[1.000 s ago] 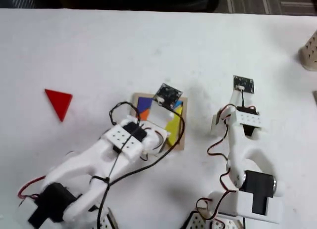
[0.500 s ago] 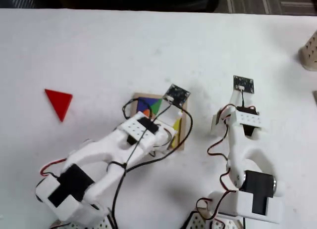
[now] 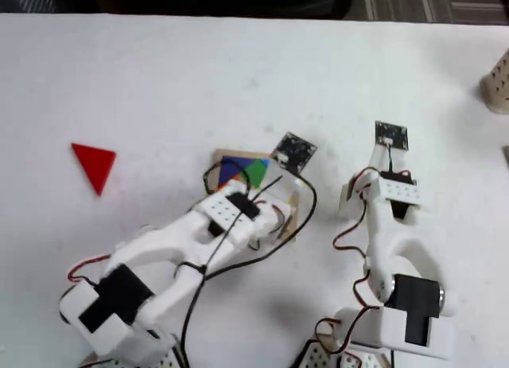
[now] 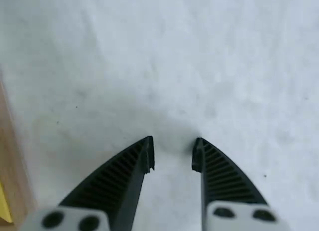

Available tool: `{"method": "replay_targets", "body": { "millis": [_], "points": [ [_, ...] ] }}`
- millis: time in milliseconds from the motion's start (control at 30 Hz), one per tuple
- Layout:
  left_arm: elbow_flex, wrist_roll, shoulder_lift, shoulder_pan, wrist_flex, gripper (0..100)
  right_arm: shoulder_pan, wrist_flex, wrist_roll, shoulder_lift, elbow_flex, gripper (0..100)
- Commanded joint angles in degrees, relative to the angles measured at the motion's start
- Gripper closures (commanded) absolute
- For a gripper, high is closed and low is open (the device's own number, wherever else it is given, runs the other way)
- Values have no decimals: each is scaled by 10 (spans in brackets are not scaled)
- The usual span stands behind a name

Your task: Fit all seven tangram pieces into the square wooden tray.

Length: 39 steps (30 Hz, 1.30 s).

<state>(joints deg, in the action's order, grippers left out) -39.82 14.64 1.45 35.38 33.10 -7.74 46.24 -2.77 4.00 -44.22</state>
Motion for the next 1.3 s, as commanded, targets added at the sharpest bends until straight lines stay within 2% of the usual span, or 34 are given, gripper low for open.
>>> {"method": "replay_targets", "body": {
  "millis": [0,133,267,400,600,767,900,1033,1167,1267],
  "points": [
    [29,-1,-8,-5,16,978,-10,2,-1,-1,17,861],
    [25,-4,-65,-14,70,978,-10,2,-1,-1,18,861],
    [-11,-4,-160,-70,118,978,-10,2,-1,-1,18,861],
    [-63,-1,-269,-176,144,977,-10,2,-1,-1,18,861],
    [-101,-4,-392,-373,197,976,-10,2,-1,-1,18,861],
    [-121,-23,-366,-475,183,963,-10,2,-1,-1,18,861],
    [-127,-83,-305,-553,148,848,-10,2,-1,-1,18,861],
    [-111,-78,-248,-602,144,745,-10,2,-1,-1,17,861],
    [-67,-73,-203,-650,146,736,-10,2,-1,-1,17,861],
    [-18,-43,-156,-662,148,734,-10,2,-1,-2,17,861]
  ]
}}
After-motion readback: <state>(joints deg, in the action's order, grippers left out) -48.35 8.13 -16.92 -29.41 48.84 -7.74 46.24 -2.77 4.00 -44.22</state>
